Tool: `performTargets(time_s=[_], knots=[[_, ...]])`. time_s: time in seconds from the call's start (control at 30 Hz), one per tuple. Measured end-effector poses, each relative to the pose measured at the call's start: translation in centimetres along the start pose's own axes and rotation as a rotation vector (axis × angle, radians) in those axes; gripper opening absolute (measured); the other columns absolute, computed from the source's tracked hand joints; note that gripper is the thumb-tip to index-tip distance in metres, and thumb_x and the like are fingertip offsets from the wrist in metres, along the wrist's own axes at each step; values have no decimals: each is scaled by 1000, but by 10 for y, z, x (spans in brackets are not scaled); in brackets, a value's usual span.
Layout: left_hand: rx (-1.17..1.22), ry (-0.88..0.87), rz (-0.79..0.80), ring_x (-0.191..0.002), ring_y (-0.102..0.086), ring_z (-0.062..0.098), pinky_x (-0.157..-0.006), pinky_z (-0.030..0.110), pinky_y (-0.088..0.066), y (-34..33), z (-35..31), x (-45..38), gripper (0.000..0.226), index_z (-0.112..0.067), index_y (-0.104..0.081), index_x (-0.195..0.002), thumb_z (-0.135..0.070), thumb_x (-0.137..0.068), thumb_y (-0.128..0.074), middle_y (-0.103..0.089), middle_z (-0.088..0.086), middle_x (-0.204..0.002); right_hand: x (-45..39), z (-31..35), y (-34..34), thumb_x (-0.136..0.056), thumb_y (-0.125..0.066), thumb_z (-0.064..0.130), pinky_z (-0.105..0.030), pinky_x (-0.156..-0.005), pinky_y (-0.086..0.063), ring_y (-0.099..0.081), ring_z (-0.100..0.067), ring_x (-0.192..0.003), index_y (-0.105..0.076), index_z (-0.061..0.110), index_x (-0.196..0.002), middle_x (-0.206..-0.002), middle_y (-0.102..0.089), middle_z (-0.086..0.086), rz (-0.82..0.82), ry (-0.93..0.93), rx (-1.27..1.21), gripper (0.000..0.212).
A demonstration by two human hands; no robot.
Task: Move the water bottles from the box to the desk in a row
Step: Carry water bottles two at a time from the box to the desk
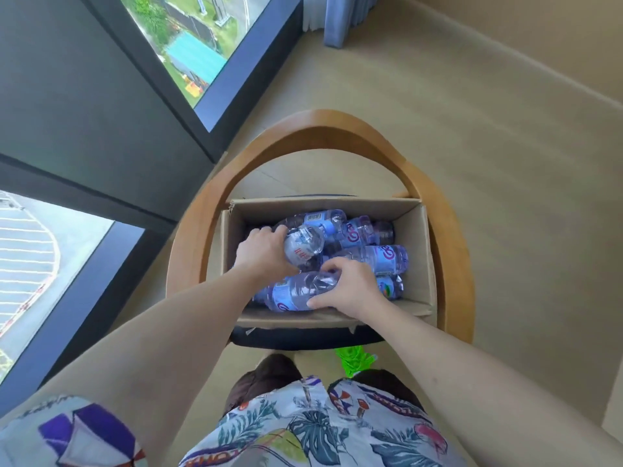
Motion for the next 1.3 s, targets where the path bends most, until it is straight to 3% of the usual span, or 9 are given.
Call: performTargets(time_s=[0.33,0.47,0.57,0.63,0.77,0.97,1.03,1.17,1.3], knots=[[455,223,-267,-73,-57,5,-54,24,-40,85,-14,63,58,-40,-54,-99,-59,-54,-85,-58,-20,-79,37,34,94,-46,-102,25,-26,-69,-51,-60,-2,-88,-73,31,-93,-97,-64,13,-158,99,-326,56],[696,345,-361,-67,-62,-1,-51,22,-46,110,-17,108,55,-34,-57,-91,-59,-55,-89,-64,-20,-79,62,59,114,-54,-88,-11,-47,-82,-62,-74,-34,-85,-78,13,-91,-86,-77,-13,19,169,-763,45],[880,379,-465,-64,-67,-2,-42,12,-44,126,-19,147,52,-36,-61,-90,-58,-52,-90,-69,-18,-82,76,80,128,-67,-67,-23,-41,-74,-49,-64,-35,-85,-77,9,-92,-87,-71,-15,120,244,-969,42],[981,411,-529,-69,-71,3,-48,19,-52,135,-19,173,55,-33,-65,-92,-56,-50,-91,-72,-13,-84,88,93,134,-74,-66,-14,-43,-75,-41,-61,-32,-86,-73,8,-100,-91,-68,-13,185,298,-1047,34],[1322,403,-560,-67,-75,17,-58,35,-62,144,-24,218,49,-18,-72,-100,-34,-59,-95,-77,-2,-78,120,112,133,-87,-69,20,-40,-81,-55,-68,-28,-79,-76,14,-90,-91,-70,-12,310,309,-1152,9],[1899,138,-386,-61,-47,21,-62,33,-42,148,-42,284,18,-14,-53,-82,-26,-83,-66,-47,7,-73,176,144,105,-78,-80,56,-30,-53,-56,-65,-22,-58,-68,18,-69,-71,-66,-8,471,277,-945,41],[1966,20,-427,-61,-42,20,-62,34,-37,153,-41,315,17,-17,-47,-74,-24,-85,-57,-40,6,-72,205,163,91,-73,-84,56,-36,-58,-59,-66,-24,-60,-69,19,-70,-71,-67,-10,549,340,-807,41],[1994,-8,-596,-68,-58,24,-72,37,-51,143,-16,396,16,-11,-59,-88,-20,-75,-61,-58,8,-76,262,198,53,-75,-82,50,-44,-66,-63,-73,-27,-67,-75,18,-68,-81,-73,-13,653,485,-594,33],[1972,21,-795,-73,-61,26,-73,37,-55,112,8,486,30,-11,-58,-100,-23,-74,-67,-60,8,-82,326,219,-7,-78,-79,49,-35,-55,-60,-74,-26,-66,-74,13,-85,-84,-74,-13,762,569,-451,37]])
Point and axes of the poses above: each hand's wrist, its own x-axis away from the middle knuckle, its own y-axis out of the back of the hand, z = x × y, the point moved 6 cm from there along -x, towards the middle knuckle
